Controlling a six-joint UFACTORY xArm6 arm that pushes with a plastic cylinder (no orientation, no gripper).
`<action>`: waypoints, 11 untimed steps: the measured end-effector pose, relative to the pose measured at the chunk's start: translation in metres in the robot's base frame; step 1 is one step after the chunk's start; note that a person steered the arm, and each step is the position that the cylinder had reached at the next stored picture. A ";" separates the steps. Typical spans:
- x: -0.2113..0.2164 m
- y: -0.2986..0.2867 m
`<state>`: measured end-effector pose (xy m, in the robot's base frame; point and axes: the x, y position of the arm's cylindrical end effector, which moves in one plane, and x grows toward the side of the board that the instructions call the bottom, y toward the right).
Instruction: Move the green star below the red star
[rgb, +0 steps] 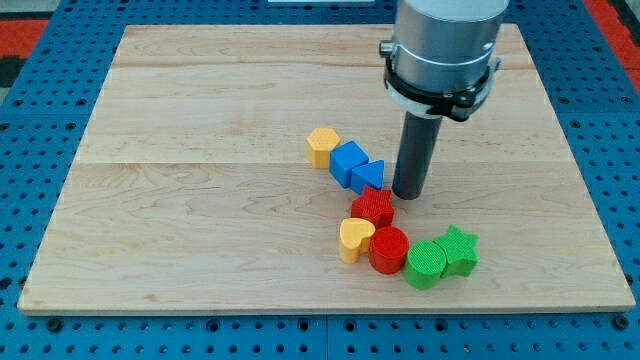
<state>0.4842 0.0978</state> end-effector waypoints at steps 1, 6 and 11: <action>-0.003 0.035; 0.089 0.129; 0.093 0.046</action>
